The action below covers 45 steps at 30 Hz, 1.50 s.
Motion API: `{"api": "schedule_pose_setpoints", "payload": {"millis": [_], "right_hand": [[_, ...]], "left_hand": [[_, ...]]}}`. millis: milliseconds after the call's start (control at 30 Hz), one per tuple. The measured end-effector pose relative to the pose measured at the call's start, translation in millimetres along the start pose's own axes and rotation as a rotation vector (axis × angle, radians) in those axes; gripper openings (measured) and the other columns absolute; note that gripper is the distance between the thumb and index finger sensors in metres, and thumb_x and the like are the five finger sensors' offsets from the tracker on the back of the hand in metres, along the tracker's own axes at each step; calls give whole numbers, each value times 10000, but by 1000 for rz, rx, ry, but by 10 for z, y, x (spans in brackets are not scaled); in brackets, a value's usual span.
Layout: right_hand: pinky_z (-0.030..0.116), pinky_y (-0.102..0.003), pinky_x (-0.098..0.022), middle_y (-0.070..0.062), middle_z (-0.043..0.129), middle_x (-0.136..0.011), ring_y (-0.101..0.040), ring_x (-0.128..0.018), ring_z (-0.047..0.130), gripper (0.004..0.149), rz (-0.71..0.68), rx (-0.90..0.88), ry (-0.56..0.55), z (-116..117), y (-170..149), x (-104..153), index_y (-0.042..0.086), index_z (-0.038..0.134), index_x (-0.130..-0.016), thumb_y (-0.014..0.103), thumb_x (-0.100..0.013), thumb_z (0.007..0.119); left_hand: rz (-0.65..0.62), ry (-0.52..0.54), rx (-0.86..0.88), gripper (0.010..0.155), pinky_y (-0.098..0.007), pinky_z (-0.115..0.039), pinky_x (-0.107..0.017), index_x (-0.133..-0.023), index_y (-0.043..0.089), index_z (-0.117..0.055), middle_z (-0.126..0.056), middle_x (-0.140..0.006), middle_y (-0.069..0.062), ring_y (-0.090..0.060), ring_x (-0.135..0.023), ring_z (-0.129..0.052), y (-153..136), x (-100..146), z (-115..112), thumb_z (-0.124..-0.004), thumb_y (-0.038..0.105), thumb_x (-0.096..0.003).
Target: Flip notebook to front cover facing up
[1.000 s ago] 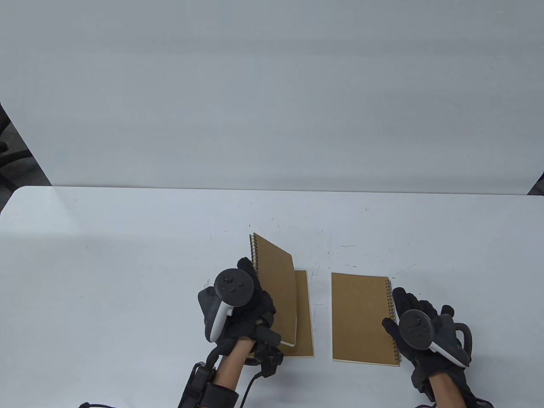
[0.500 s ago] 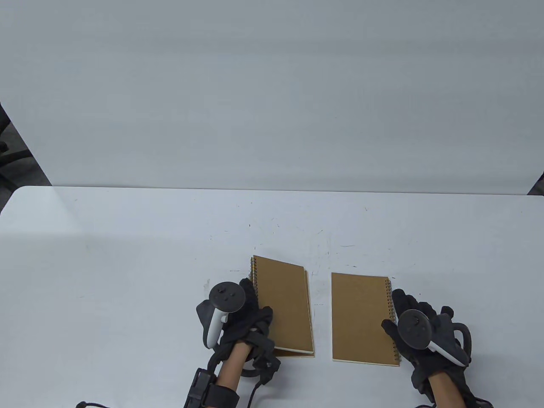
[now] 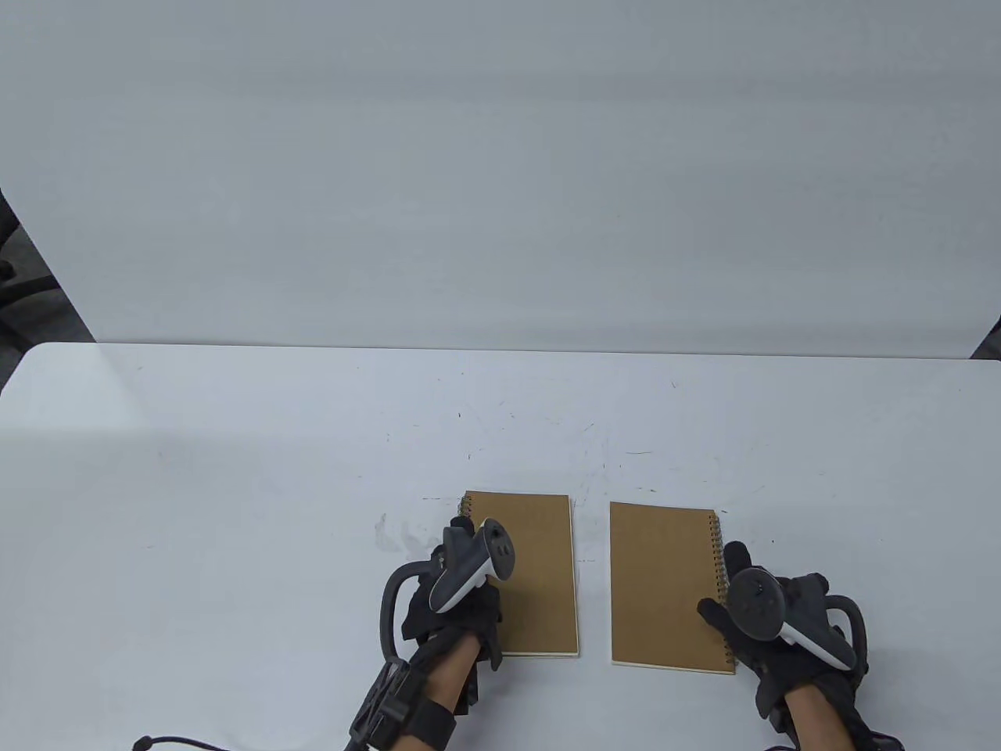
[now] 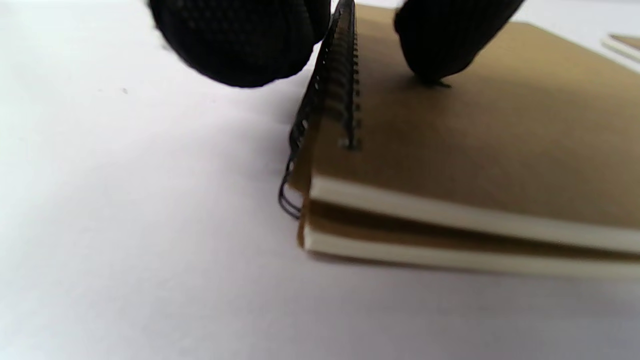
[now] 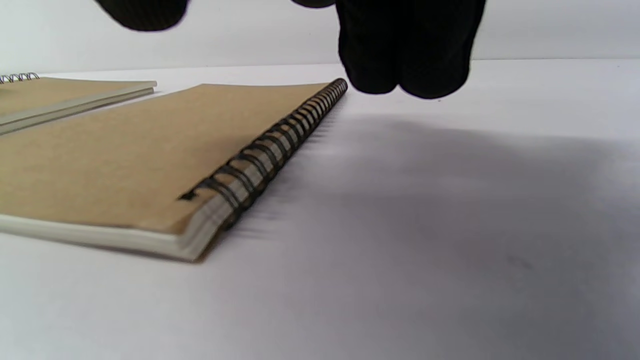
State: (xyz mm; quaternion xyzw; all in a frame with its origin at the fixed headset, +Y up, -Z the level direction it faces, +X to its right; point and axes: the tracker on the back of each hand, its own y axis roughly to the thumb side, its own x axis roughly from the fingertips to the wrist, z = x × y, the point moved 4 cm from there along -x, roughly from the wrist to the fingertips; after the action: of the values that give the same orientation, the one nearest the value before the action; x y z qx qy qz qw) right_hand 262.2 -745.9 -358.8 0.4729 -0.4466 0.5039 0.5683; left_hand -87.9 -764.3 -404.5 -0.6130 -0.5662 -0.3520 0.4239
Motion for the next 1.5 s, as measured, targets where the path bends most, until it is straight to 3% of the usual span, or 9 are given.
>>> {"api": "schedule_pose_setpoints", "payload": {"millis": [333,500,600,833,933,1033,1300,1367,1500], "right_hand": [[507,-724,-610,-294,857,-953,-467,-785,879,1030,-2,124,43,107,198,-30,-24,309,-1114,744,-467,537],[498,-728,-612,-336,828,-945,-480,-781,865,1060,36,225,52,193,381,-61,-54,277,-1105,739,-462,563],[501,-749,-602,-291,858,-924,-417,-765,905,1061,41,349,9,202,461,-75,-58,309,-1099,733,-442,569],[442,-813,-567,-373,769,-914,-479,-753,807,1069,148,-7,43,217,318,-143,-150,333,-1067,596,-429,756],[490,-798,-568,-197,814,-835,-352,-669,848,1040,186,-119,-15,198,197,-159,-137,372,-1063,538,-415,825],[591,-718,-582,-29,861,-694,-220,-563,919,922,229,-320,-20,126,65,-183,-95,443,-1051,407,-419,889],[696,-597,-564,-26,923,-584,-149,-430,1053,756,276,-597,-124,-519,306,-126,-52,496,-1037,277,-465,865],[707,-583,-558,-40,927,-571,-165,-416,1064,740,260,-596,-158,-677,486,-126,-41,508,-1035,254,-463,873],[727,-571,-548,-38,931,-560,-158,-402,1072,734,215,-295,-224,-923,1029,-153,-38,517,-1034,251,-461,871]], "left_hand": [[-62,41,72,900,-518,-738,-600,-1109,184,34,-307,-1126,-293,-513,-936,-599,-574,160,101,-646,477,-596],[-74,66,41,890,-594,-650,-668,-1111,218,38,-197,-1158,-278,-553,-1016,-450,-1068,104,19,-639,478,-595],[-178,81,95,871,-630,-531,-727,-1105,276,56,-65,-1173,-203,-511,-1076,-284,-1258,46,-91,-625,478,-600],[-192,75,240,874,-665,-471,-738,-1102,278,52,-30,-1164,-205,-512,-1078,-226,-1457,52,-47,-627,482,-593],[-199,59,261,874,-665,-464,-740,-1101,274,56,-23,-1161,-207,-513,-1078,-215,-1468,58,-60,-625,483,-595],[-220,33,286,875,-666,-462,-741,-1103,269,55,-21,-1160,-212,-520,-1074,-214,-1453,60,-80,-624,484,-595],[-287,-11,333,871,-666,-467,-737,-1111,260,43,-37,-1159,-224,-531,-1069,-222,-1354,94,-113,-622,485,-596],[-298,-28,334,871,-666,-462,-739,-1111,257,45,-34,-1158,-226,-533,-1067,-217,-1325,106,-122,-620,485,-597],[-310,-43,340,858,-666,-466,-737,-1114,253,24,-38,-1158,-231,-537,-1065,-220,-1300,128,-140,-619,487,-596]]}}
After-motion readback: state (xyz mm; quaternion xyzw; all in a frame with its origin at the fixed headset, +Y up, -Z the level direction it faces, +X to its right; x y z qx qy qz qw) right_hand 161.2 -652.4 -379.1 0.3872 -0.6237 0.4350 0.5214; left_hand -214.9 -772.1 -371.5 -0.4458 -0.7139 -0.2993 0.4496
